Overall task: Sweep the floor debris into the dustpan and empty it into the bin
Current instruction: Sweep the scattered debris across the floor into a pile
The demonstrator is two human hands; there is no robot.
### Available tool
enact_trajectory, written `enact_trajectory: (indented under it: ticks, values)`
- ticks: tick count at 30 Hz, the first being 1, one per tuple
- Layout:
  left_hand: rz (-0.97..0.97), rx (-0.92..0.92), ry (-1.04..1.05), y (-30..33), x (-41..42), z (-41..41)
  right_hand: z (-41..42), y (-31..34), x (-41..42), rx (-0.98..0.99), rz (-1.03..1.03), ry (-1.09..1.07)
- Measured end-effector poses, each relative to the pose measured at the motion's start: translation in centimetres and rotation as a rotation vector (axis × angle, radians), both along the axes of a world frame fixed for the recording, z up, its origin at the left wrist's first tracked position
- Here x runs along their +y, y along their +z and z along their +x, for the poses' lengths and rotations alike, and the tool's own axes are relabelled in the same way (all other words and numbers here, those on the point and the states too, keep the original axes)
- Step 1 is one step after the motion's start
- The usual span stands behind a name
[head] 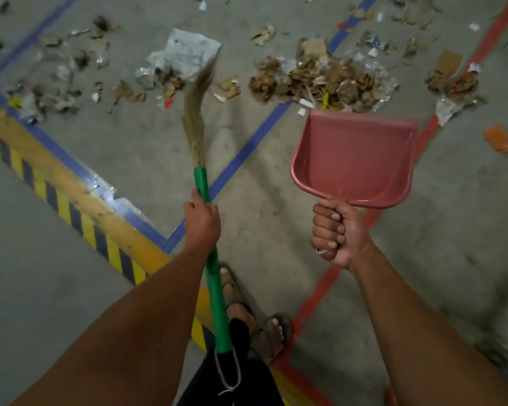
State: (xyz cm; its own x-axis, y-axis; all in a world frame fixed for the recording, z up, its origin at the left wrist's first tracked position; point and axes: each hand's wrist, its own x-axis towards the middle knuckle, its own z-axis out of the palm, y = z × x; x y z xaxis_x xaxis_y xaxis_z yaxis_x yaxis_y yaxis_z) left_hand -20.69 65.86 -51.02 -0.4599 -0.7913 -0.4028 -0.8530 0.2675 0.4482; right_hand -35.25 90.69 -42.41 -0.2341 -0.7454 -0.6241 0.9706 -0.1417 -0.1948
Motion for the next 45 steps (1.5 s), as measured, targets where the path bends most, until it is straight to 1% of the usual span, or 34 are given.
enact_trajectory:
  ticks: [4, 7, 9, 11, 13, 15, 17, 20, 23, 27, 31, 34, 36, 38, 42, 45]
  values:
    - [0.115, -0.079, 0.262, -2.5, -2.4, -0.1, 0.5, -1.7, -4.7, -0.021, -0.011, 0.082]
    - [0.311, -0.113, 0.334, -4.6, -3.2, -1.9, 0.6, -2.6, -7.1, -0.037, 0.001, 0.124]
    - [0.408, -0.155, 0.247, -5.4, -3.1, -3.9, 0.4, -3.4, -8.3, -0.041, 0.021, 0.144]
    - [0.422, -0.172, 0.103, -5.7, -3.0, -6.1, 0.0, -4.1, -9.3, -0.053, 0.02, 0.159]
    - [0.417, -0.131, -0.026, -5.7, -3.7, -7.9, -0.7, -4.7, -10.4, -0.066, 0.021, 0.176]
    - [0.38, -0.062, -0.181, -5.6, -5.0, -8.9, -1.4, -4.8, -11.6, -0.058, 0.031, 0.19]
    - [0.332, 0.039, -0.287, -5.4, -6.9, -8.8, -2.1, -4.6, -13.2, -0.051, 0.039, 0.202]
    - [0.213, 0.146, -0.295, -5.4, -9.3, -6.8, -2.7, -3.8, -16.1, -0.039, 0.045, 0.222]
    - [0.132, 0.199, -0.135, -4.4, -11.7, -3.1, -2.8, -2.9, -19.7, -0.032, 0.048, 0.252]
    - [0.059, 0.165, 0.173, -3.7, -15.0, 1.2, -2.4, -2.6, -23.9, -0.042, 0.033, 0.303]
    - [0.043, 0.034, 0.417, -4.7, -18.7, 3.6, -1.7, -3.1, -27.5, -0.051, 0.012, 0.352]
    - [0.138, -0.094, 0.526, -6.3, -22.1, 3.4, -1.0, -4.1, -29.4, -0.068, -0.002, 0.4]
    - [0.226, -0.171, 0.48, -6.9, -24.0, 2.3, -0.7, -4.6, -30.2, -0.079, -0.001, 0.424]
    - [0.283, -0.194, 0.33, -7.2, -24.9, 1.0, -0.5, -5.1, -30.6, -0.074, 0.017, 0.439]
    - [0.313, -0.073, -0.035, -6.9, -25.8, -2.1, -0.8, -5.6, -31.2, -0.078, 0.015, 0.464]
    - [0.29, -0.024, -0.279, -6.6, -27.1, -3.5, -1.2, -5.4, -32.0, -0.068, 0.031, 0.49]
